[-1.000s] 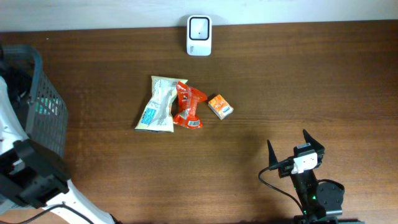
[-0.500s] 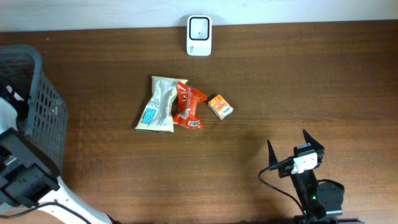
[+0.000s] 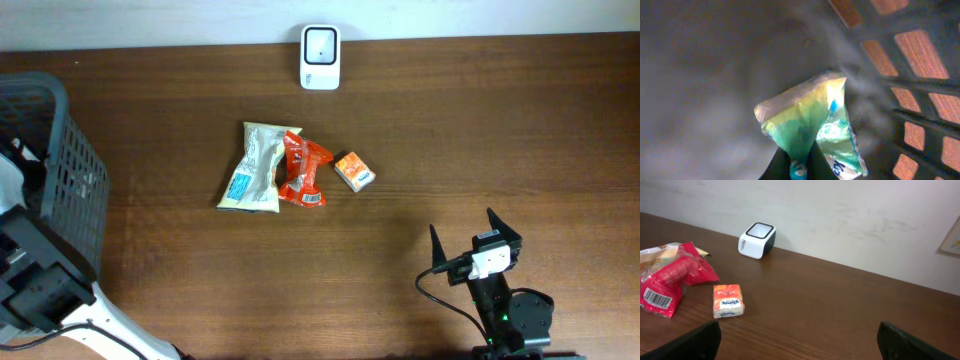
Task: Scan the item barcode
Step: 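Take the green tissue pack from the basket and set it beside orange box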
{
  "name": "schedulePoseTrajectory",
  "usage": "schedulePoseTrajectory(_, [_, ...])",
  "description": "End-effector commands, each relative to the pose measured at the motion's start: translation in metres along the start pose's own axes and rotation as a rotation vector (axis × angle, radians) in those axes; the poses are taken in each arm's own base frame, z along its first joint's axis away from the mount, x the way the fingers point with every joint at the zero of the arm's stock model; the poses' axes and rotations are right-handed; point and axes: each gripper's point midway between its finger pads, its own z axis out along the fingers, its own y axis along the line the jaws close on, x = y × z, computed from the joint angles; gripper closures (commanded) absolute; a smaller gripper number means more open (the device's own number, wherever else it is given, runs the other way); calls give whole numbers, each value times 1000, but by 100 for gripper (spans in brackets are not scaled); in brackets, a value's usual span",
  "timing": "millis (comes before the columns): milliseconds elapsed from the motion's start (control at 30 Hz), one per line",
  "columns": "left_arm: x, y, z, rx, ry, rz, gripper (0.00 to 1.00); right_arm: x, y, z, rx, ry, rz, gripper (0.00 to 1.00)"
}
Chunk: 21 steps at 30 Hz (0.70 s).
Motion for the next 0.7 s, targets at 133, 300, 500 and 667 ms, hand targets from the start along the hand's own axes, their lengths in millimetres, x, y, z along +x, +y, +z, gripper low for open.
schedulePoseTrajectory(133, [-41,-30,-214,34,-408,56,100,3,1,0,0,6,9,2])
schedulePoseTrajectory(300, [0,-83,-287,122,-513,189,100,3,1,0,0,6,9,2])
schedulePoseTrajectory(500, [110,-232,-255,289,-338,637,100,3,1,0,0,6,9,2])
schedulePoseTrajectory(667, [229,-329,-177,346,-114,939,100,3,1,0,0,6,9,2])
